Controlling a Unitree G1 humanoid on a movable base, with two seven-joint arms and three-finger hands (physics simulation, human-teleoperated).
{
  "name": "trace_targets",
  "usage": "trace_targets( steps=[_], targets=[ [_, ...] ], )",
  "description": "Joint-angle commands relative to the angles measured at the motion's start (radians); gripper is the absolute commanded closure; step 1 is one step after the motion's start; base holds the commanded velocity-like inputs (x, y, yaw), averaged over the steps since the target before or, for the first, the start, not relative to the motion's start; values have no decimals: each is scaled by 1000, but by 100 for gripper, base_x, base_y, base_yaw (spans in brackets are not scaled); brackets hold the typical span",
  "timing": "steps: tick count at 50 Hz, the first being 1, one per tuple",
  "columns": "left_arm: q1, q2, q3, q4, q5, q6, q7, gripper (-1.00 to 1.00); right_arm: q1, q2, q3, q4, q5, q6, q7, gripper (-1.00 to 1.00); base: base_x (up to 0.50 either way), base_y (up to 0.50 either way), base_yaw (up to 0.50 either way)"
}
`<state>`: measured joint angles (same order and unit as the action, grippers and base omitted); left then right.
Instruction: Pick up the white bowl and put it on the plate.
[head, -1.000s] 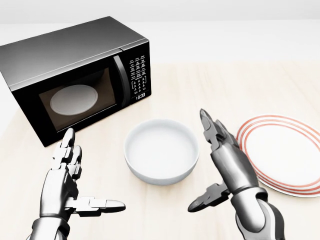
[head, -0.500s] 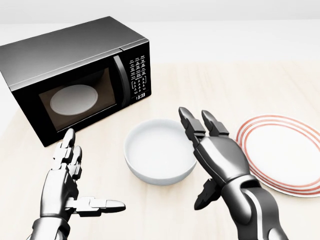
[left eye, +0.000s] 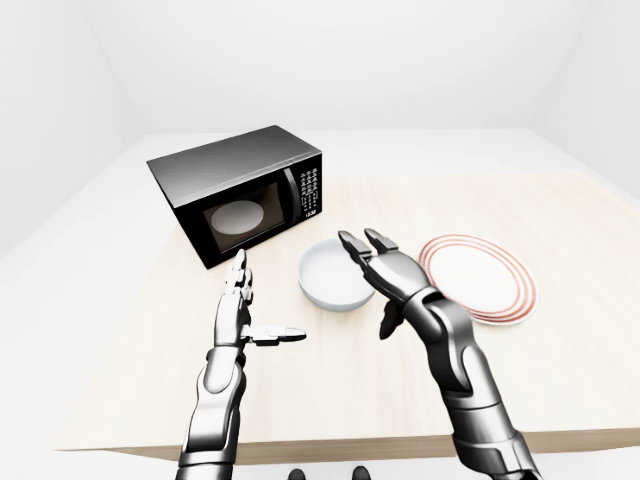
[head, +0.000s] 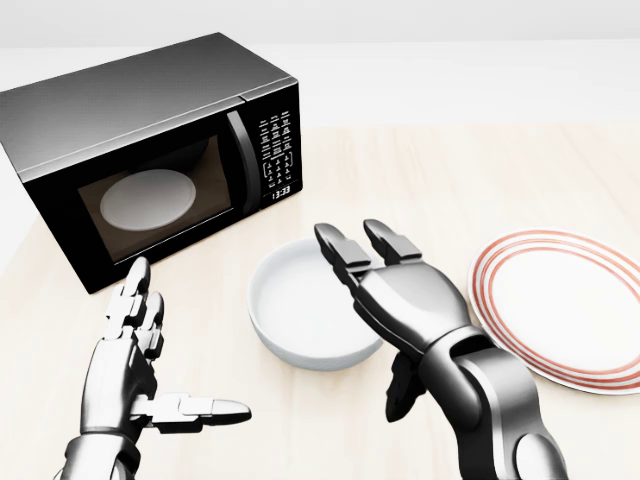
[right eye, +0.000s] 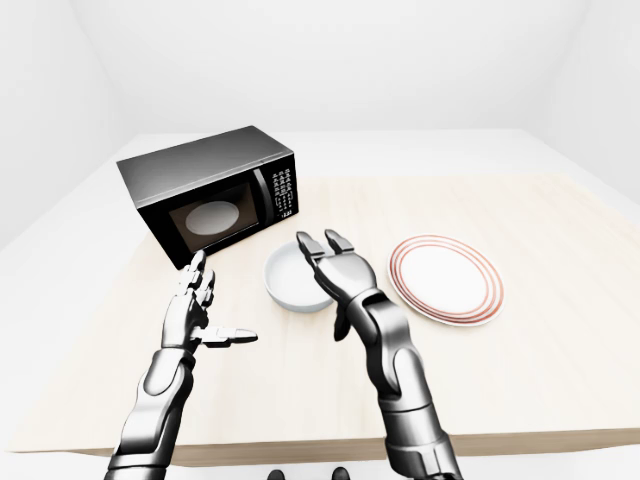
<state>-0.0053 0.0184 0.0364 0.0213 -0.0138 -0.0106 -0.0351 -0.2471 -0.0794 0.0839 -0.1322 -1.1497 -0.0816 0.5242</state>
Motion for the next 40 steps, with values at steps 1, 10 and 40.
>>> trace_targets(
  steps=[1,10,40],
  targets=[
    [-4,0,2,1,-3,6,2,-100,-37,17,14,-6,-13,-5,145,-100,0,0,0],
    [-1,1,2,-3,-3,6,1,-100,-57,31,25,6,6,30,174,-100,0,0,0],
    [3,0,-1,-8,2,1,-3,-100,-85,43,50,114,-26,41,174,-100,0,0,0]
  ],
)
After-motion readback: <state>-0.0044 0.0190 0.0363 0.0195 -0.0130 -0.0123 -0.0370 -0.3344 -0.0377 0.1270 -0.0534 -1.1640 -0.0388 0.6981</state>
